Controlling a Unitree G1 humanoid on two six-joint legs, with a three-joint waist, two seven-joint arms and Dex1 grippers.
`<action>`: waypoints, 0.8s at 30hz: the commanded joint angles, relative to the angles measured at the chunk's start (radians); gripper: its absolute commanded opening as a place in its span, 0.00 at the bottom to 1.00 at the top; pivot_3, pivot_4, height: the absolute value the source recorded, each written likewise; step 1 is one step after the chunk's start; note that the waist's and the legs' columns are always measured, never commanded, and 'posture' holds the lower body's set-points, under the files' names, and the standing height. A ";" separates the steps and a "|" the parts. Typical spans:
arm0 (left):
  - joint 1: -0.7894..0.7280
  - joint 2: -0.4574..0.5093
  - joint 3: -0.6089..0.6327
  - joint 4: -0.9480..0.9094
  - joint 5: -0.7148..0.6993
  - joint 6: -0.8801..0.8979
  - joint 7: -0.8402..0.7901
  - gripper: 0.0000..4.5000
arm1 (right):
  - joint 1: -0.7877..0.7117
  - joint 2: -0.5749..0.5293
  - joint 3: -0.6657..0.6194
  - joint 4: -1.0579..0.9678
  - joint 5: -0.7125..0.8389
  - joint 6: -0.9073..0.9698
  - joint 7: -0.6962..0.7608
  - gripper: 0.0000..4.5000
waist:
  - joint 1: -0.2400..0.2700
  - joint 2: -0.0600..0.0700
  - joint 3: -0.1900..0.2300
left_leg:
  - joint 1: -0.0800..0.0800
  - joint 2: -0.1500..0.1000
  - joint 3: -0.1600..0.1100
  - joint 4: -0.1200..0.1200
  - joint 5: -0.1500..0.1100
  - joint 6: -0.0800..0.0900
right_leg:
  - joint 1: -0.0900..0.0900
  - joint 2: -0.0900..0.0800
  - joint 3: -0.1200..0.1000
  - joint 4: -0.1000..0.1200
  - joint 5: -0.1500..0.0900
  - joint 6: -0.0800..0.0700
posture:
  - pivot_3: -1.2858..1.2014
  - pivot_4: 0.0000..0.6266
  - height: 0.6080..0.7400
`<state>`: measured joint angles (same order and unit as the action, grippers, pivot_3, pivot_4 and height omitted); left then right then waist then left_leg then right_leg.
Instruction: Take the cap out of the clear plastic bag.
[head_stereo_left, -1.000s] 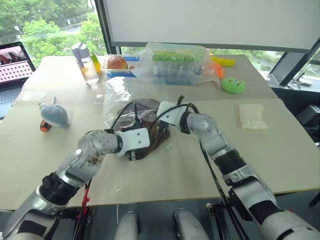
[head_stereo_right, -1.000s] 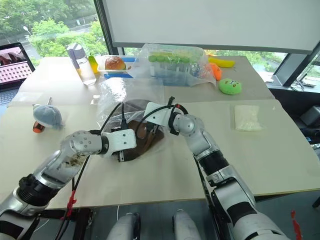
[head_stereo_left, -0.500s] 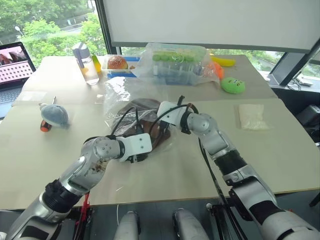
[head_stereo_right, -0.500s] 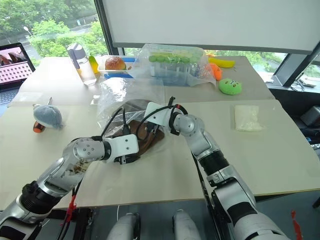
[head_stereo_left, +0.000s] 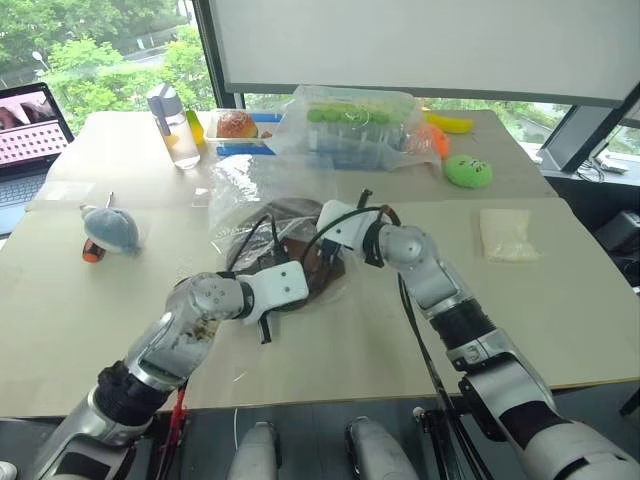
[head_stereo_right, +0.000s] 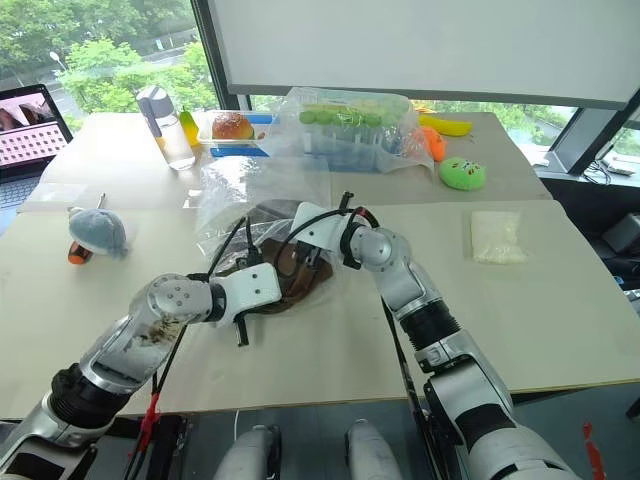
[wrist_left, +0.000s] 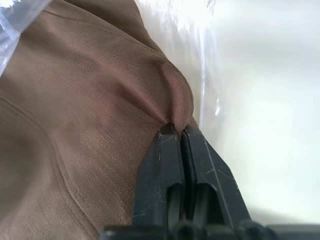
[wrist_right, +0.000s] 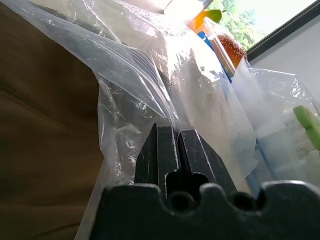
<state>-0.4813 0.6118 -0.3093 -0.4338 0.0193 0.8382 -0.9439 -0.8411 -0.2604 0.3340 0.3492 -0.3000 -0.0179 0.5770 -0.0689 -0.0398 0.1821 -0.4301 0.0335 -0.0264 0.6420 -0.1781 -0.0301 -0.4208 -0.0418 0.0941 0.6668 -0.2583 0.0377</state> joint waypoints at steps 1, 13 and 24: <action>-0.082 0.015 0.094 -0.109 -0.138 0.109 -0.061 0.00 | -0.021 0.013 -0.006 -0.028 0.008 -0.021 -0.011 0.00 | -0.001 0.000 0.000 | 0.000 0.000 0.000 0.000 0.000 0.000 | 0.000 0.000 0.000 0.000 0.000 0.000 | 0.52 0.24 1.00; -0.051 0.216 0.366 -0.212 -0.677 0.263 -0.329 0.37 | -0.047 0.014 -0.007 0.019 0.009 -0.045 -0.019 0.00 | -0.002 0.000 0.000 | 0.000 0.000 0.000 0.001 0.000 0.000 | 0.001 0.000 0.000 -0.001 0.000 0.000 | 0.52 0.24 1.00; -0.388 0.215 0.765 0.191 -1.546 0.394 -0.031 0.76 | -0.049 0.011 -0.009 0.026 0.010 -0.054 -0.017 0.00 | -0.006 0.000 0.000 | 0.001 0.000 -0.002 0.001 0.000 0.000 | 0.001 -0.001 -0.002 0.000 0.000 0.000 | 0.52 0.24 1.00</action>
<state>-0.8677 0.8200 0.4298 -0.2774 -1.4337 1.2416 -1.0393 -0.8603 -0.2484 0.3435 0.3987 -0.2980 -0.0505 0.5670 -0.0749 -0.0400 0.1821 -0.4290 0.0336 -0.0279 0.6430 -0.1785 -0.0297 -0.4198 -0.0426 0.0931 0.6667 -0.2583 0.0378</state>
